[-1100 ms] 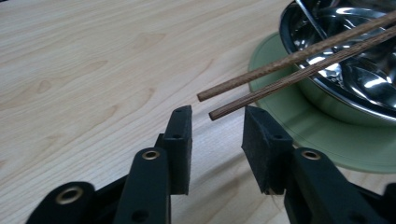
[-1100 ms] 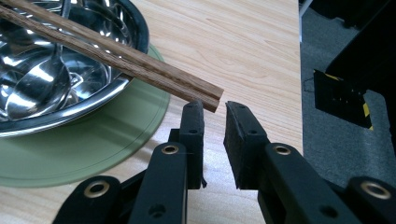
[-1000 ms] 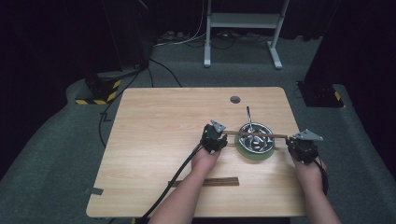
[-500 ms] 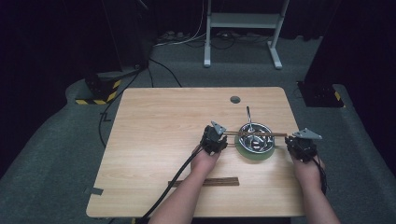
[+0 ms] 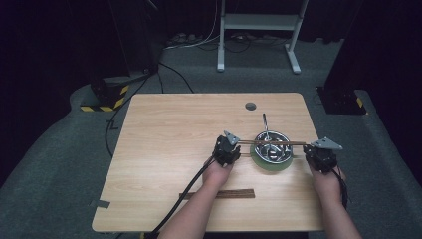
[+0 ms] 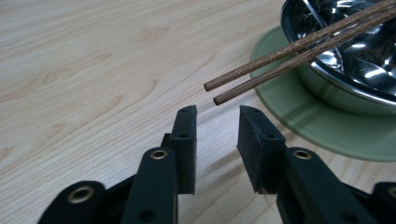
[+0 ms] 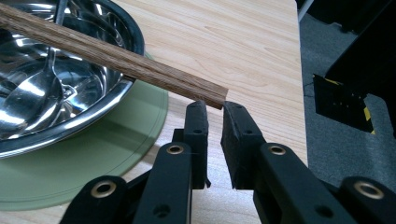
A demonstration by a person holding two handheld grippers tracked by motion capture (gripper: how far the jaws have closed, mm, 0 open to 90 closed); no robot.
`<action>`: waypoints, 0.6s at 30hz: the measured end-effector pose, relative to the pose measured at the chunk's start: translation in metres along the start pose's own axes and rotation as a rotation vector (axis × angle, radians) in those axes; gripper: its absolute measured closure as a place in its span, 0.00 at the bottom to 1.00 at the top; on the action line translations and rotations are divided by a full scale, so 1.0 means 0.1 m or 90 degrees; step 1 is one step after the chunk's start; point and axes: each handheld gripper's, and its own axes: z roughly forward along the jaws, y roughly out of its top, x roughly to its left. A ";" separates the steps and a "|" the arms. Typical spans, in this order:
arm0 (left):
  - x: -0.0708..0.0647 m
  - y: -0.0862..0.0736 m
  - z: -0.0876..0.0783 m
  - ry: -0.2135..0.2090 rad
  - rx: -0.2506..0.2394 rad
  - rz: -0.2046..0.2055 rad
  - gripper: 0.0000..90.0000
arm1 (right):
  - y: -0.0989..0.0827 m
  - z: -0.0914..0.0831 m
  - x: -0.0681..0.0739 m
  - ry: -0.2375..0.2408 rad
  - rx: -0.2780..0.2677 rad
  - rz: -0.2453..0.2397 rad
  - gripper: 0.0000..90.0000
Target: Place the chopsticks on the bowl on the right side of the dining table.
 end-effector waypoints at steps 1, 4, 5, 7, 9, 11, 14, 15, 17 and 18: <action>-0.01 0.01 -0.01 -0.004 -0.007 -0.002 0.77 | 0.00 0.00 -0.02 -0.001 -0.002 -0.006 0.88; -0.01 0.02 -0.01 -0.006 -0.008 -0.007 0.79 | 0.02 0.00 -0.04 -0.002 0.014 -0.009 0.88; -0.02 0.01 -0.01 -0.006 -0.012 -0.015 0.79 | 0.03 0.00 -0.04 -0.001 0.012 -0.019 0.88; 0.00 0.02 -0.02 -0.007 -0.006 -0.006 0.79 | 0.05 -0.01 -0.05 0.000 0.011 -0.011 0.88; 0.00 0.02 -0.03 -0.007 -0.005 -0.004 0.79 | 0.05 -0.01 -0.05 0.000 0.010 -0.013 0.88; 0.00 0.02 -0.03 -0.008 -0.010 -0.003 0.81 | 0.04 -0.01 -0.03 -0.001 0.011 -0.017 0.88; 0.01 0.03 -0.02 -0.006 -0.014 -0.010 0.82 | 0.03 0.01 -0.02 -0.002 0.010 -0.016 0.88; 0.01 0.03 -0.02 -0.005 -0.014 -0.011 0.82 | 0.03 0.02 -0.02 0.000 0.012 -0.014 0.88; 0.01 0.04 -0.01 -0.002 -0.016 -0.019 0.83 | 0.03 0.03 -0.02 -0.001 0.011 -0.014 0.88; 0.02 0.04 -0.01 -0.004 -0.019 -0.015 0.83 | 0.03 0.03 -0.02 0.000 0.012 -0.009 0.88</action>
